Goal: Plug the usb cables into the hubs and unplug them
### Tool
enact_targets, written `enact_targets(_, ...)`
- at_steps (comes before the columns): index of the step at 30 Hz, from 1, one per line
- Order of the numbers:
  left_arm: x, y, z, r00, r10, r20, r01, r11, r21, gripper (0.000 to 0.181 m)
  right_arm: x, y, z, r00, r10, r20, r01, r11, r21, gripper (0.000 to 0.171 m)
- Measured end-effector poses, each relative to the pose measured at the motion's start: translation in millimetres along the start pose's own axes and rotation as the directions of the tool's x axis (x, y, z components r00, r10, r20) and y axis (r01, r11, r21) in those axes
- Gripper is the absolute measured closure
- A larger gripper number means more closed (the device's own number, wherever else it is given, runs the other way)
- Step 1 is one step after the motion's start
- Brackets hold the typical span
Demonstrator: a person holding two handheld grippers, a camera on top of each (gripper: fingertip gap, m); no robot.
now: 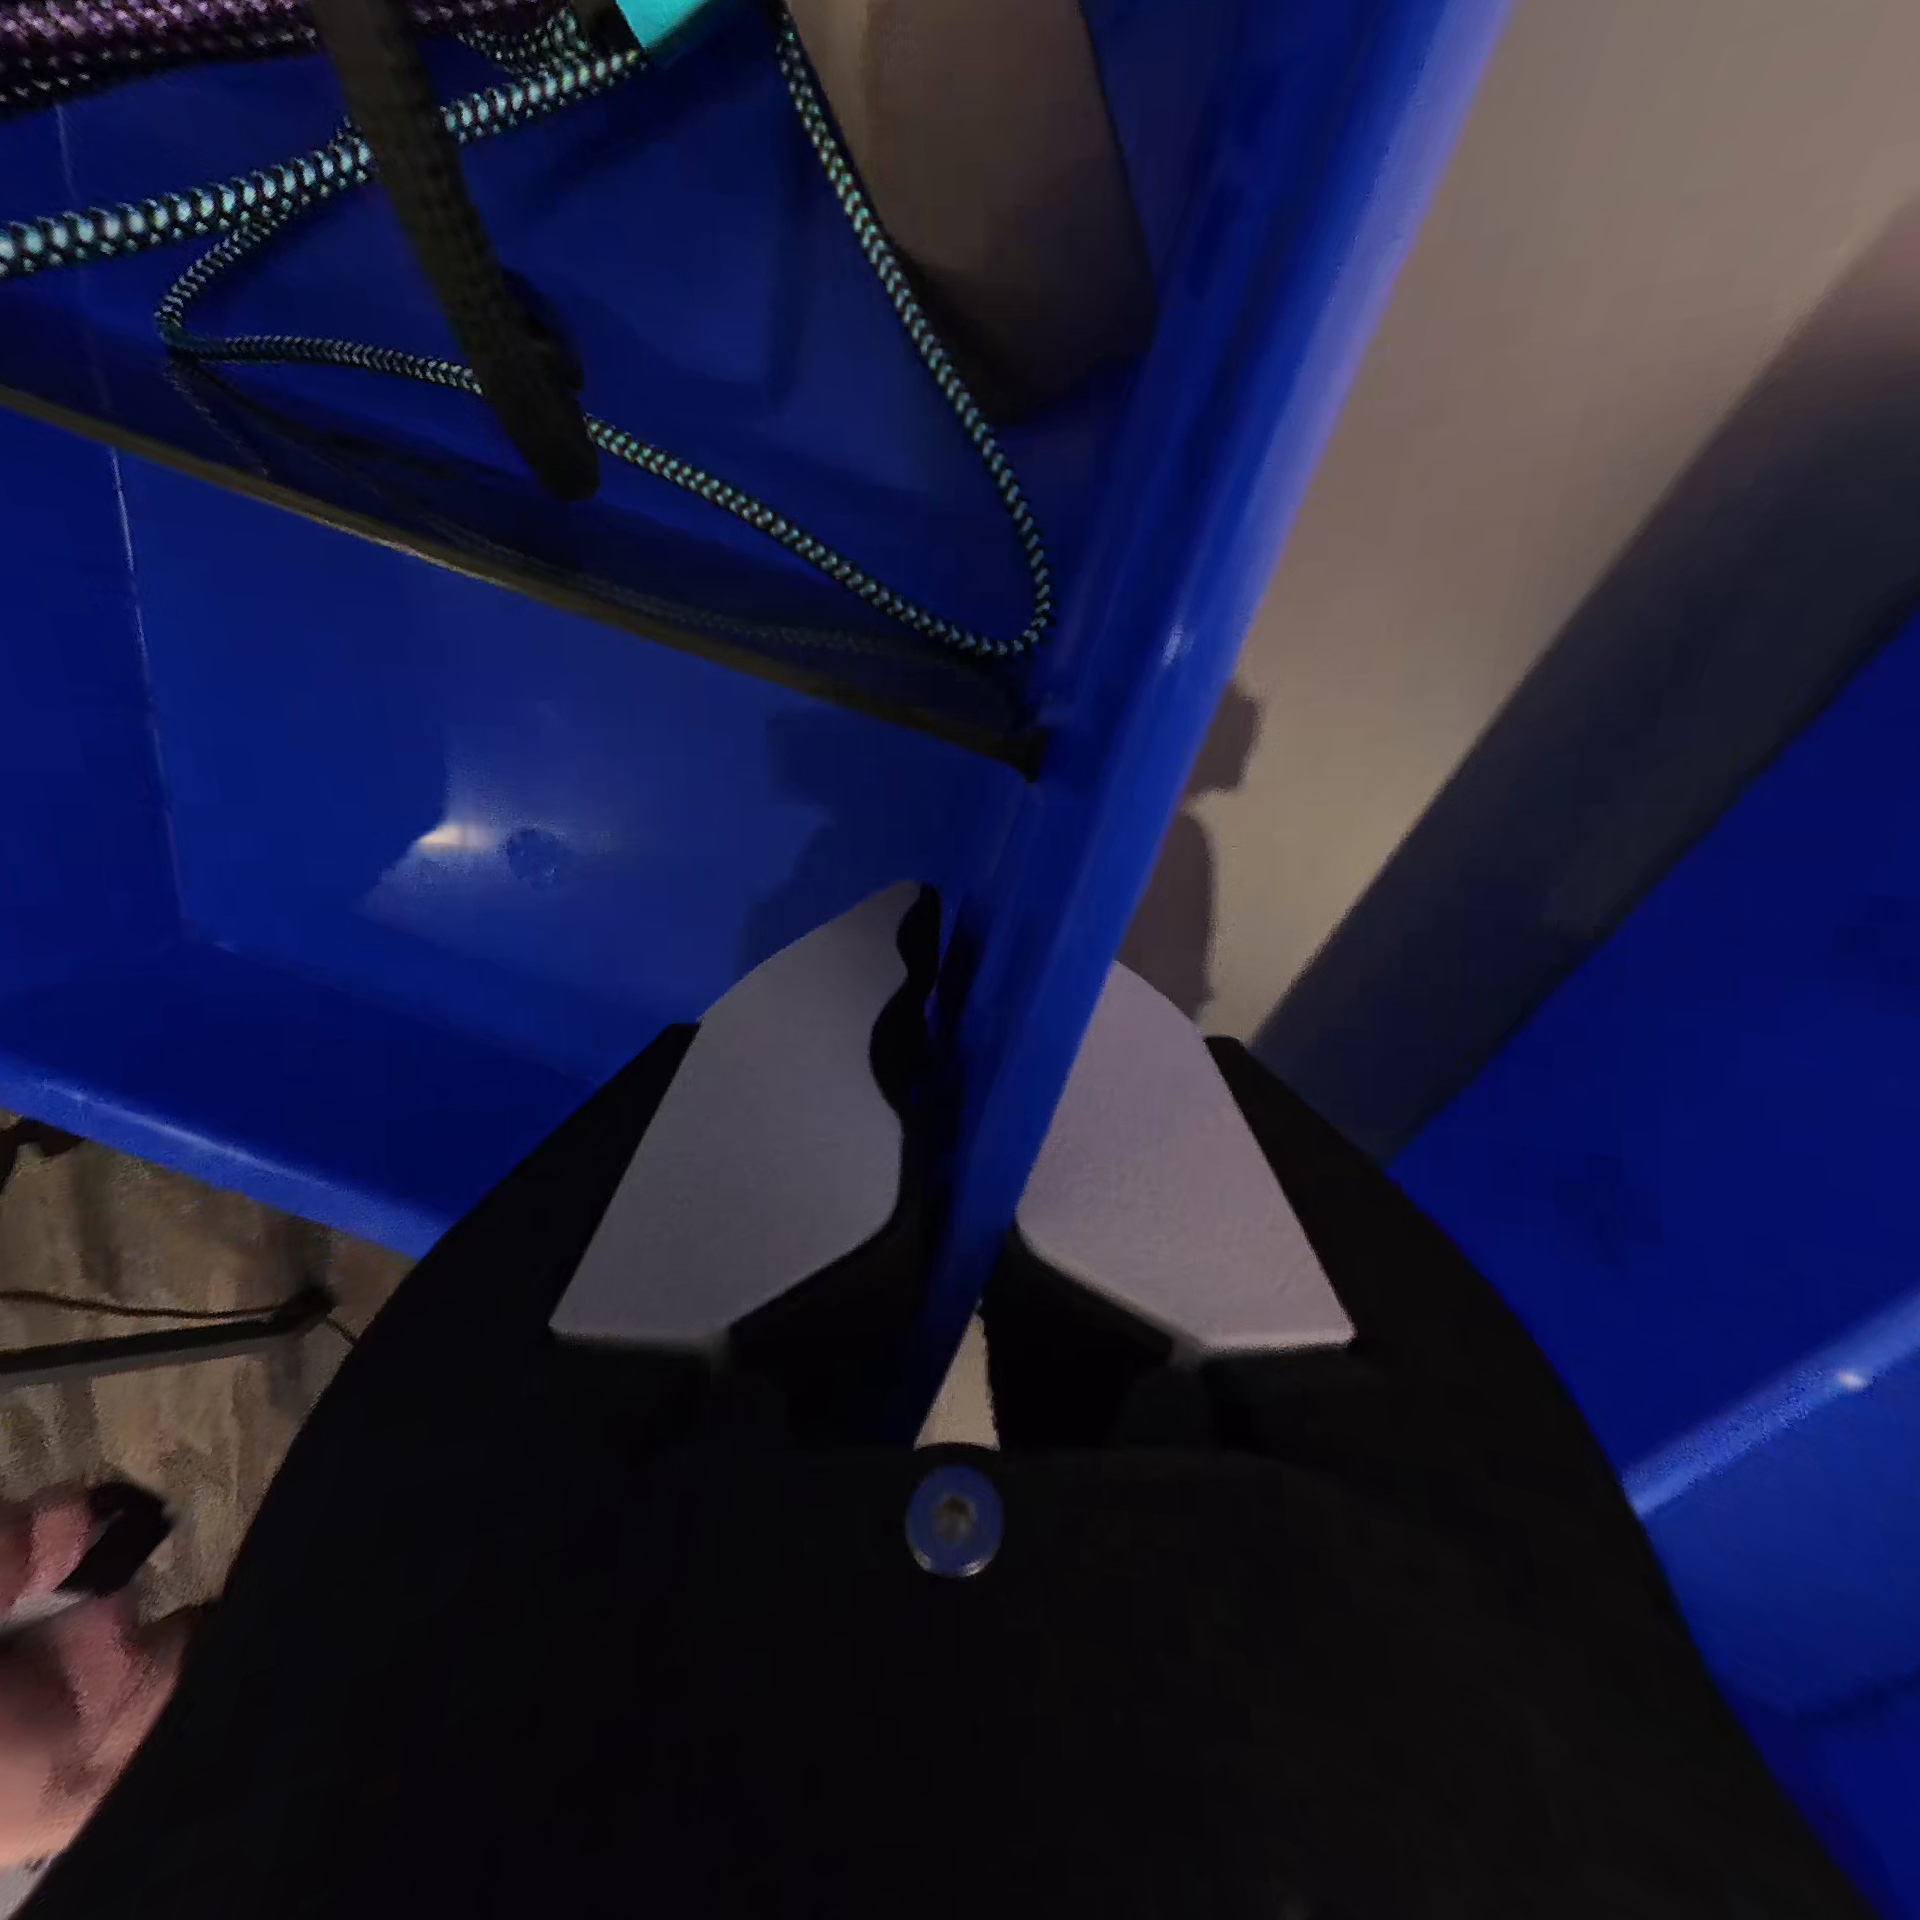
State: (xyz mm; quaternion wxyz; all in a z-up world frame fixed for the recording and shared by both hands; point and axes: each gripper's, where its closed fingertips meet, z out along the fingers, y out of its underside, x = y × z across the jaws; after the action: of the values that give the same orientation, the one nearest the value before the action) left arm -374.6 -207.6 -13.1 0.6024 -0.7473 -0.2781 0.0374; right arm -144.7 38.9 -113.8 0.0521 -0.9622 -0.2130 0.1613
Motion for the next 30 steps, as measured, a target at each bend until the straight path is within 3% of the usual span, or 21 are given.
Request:
enact_targets(5,3.8,5.5,6.0,1.0,0.011,0.004,-0.011,1.0,-0.013,0.152,10.2,14.9,16.9,0.994,0.002,-0.109,-0.004,1.0,-0.016,0.164)
enact_targets(13,41.3,9.3,17.5,0.998,0.062,-0.027,-0.063,0.997,-0.045,0.152,-14.5,19.7,18.1,0.998,0.029,-0.047,-0.027,0.999,0.035,0.151)
enact_targets(19,70.4,3.0,8.7,0.992,0.091,-0.084,-0.093,0.996,-0.013,0.15,-19.8,7.4,-26.7,0.995,-0.089,0.035,0.084,0.988,0.126,0.147)
enact_targets(22,81.3,2.2,2.0,0.988,0.119,-0.099,-0.119,0.993,0.005,0.149,-14.5,10.4,-73.7,0.952,-0.306,-0.001,0.3,0.934,0.192,0.151)
enact_targets(23,84.6,2.8,0.0,0.986,0.125,-0.106,-0.124,0.992,0.012,0.149,-0.2,15.7,-93.5,0.934,-0.354,-0.041,0.354,0.909,0.218,0.151)
enact_targets(25,93.2,8.2,-1.5,0.981,0.148,-0.126,-0.148,0.989,0.006,0.15,69.6,25.3,-132.2,0.89,-0.37,-0.266,0.43,0.875,0.222,0.141)
enact_targets(27,101.8,14.8,0.3,0.976,0.176,-0.132,-0.179,0.984,-0.013,0.149,157.8,37.3,-166.5,0.844,-0.254,-0.472,0.394,0.891,0.226,0.135)
enact_targets(28,107.0,15.4,2.3,0.975,0.18,-0.131,-0.183,0.983,-0.01,0.149,188.6,47.5,-171.5,0.865,-0.182,-0.467,0.324,0.914,0.243,0.135)
enact_targets(30,124.9,14.6,9.7,0.973,0.168,-0.159,-0.17,0.985,0.002,0.149,221.7,70.2,-158.4,0.943,-0.073,-0.325,0.158,0.957,0.243,0.133)
